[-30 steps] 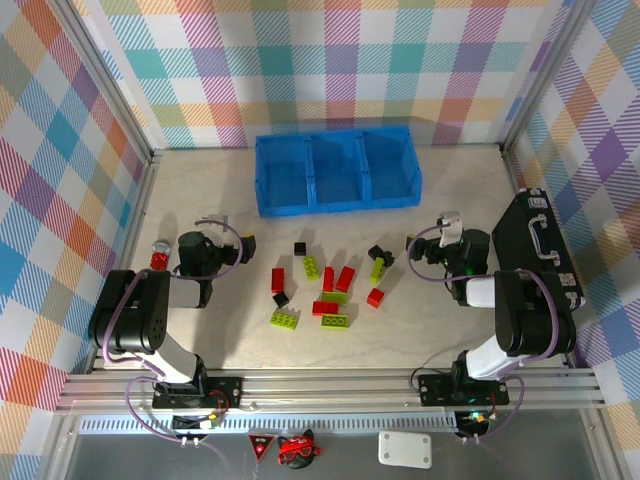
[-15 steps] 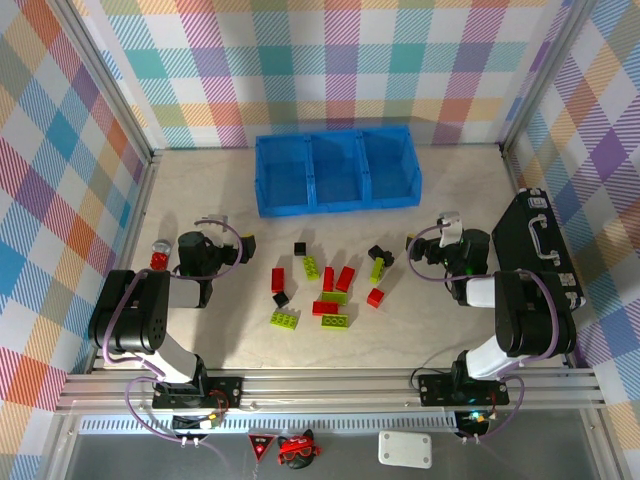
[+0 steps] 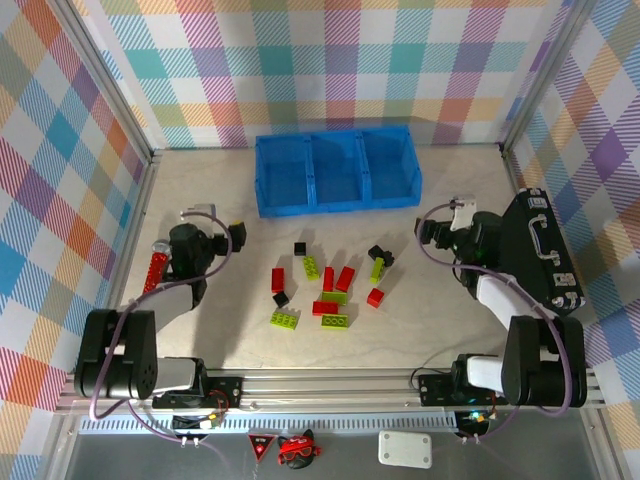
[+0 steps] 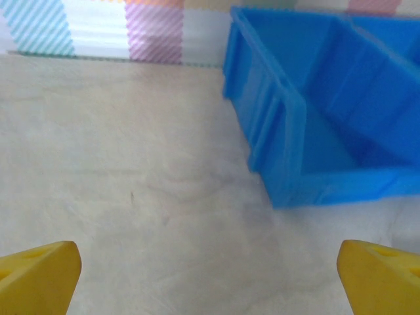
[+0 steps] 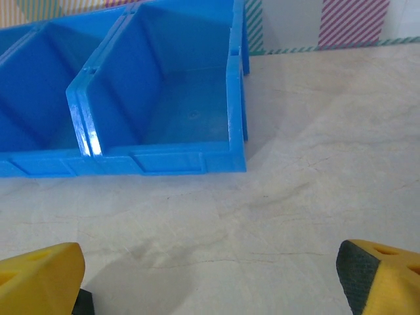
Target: Sort the legos into containers by color
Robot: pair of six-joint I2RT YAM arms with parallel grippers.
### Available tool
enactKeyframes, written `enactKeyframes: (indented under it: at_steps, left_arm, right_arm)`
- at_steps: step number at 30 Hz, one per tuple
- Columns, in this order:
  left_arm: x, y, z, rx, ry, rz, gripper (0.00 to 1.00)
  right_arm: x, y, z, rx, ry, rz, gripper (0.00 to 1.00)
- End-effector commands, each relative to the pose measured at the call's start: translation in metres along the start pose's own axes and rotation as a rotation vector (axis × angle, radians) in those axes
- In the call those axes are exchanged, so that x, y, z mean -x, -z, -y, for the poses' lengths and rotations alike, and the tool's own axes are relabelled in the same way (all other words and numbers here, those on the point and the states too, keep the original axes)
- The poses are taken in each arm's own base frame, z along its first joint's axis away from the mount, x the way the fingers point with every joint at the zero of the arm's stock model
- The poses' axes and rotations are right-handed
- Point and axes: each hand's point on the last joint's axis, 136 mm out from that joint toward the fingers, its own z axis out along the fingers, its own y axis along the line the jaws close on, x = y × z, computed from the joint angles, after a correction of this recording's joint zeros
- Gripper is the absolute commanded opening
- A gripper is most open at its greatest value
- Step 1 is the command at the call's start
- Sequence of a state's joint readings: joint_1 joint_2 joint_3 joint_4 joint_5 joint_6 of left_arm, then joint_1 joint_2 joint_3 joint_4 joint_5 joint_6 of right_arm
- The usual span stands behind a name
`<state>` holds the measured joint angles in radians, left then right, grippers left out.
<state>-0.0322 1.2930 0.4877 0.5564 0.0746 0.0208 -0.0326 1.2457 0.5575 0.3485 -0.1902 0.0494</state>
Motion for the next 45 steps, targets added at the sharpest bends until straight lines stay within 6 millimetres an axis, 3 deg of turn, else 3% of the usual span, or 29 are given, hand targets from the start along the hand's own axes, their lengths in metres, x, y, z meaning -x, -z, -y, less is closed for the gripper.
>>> enactKeyframes:
  at_steps: [1,9,11,13,18,25,30,33,37,45]
  left_arm:
    - [0.011,0.011,-0.009,0.082,0.088,-0.072,1.0]
    - [0.055,0.043,0.005,0.065,0.221,-0.175,1.0]
    - [0.064,0.049,0.012,0.04,0.224,-0.222,0.99]
    - [0.066,0.06,0.013,0.05,0.226,-0.293,0.9]
    - [0.085,0.078,0.016,0.042,0.173,-0.268,0.94]
    - [0.085,0.067,0.018,0.02,0.16,-0.262,0.95]
    - [0.098,0.062,0.027,-0.03,0.135,-0.27,0.95]
    - [0.094,0.056,0.023,-0.013,0.119,-0.277,0.95]
    - [0.067,0.048,0.02,-0.005,0.149,-0.283,0.95]
    - [0.057,0.044,0.018,-0.005,0.13,-0.314,0.95]
  right_arm:
    - [-0.005,0.009,-0.002,-0.016,-0.147,-0.11,0.97]
    - [-0.018,0.023,-0.03,0.045,-0.337,-0.361,0.85]
    - [-0.025,0.027,-0.04,0.074,-0.34,-0.428,0.82]
    - [-0.033,0.03,-0.048,0.081,-0.339,-0.501,0.78]
    - [-0.045,0.035,-0.066,0.068,-0.327,-0.6,0.76]
    - [-0.064,0.042,-0.102,0.03,-0.217,-0.725,0.67]
    - [-0.085,0.051,-0.126,0.033,-0.169,-0.803,0.65]
    - [-0.097,0.06,-0.136,0.04,-0.153,-0.841,0.63]
    - [-0.112,0.071,-0.143,0.006,-0.109,-0.881,0.62]
    - [-0.138,0.076,-0.147,-0.049,-0.07,-0.907,0.64]
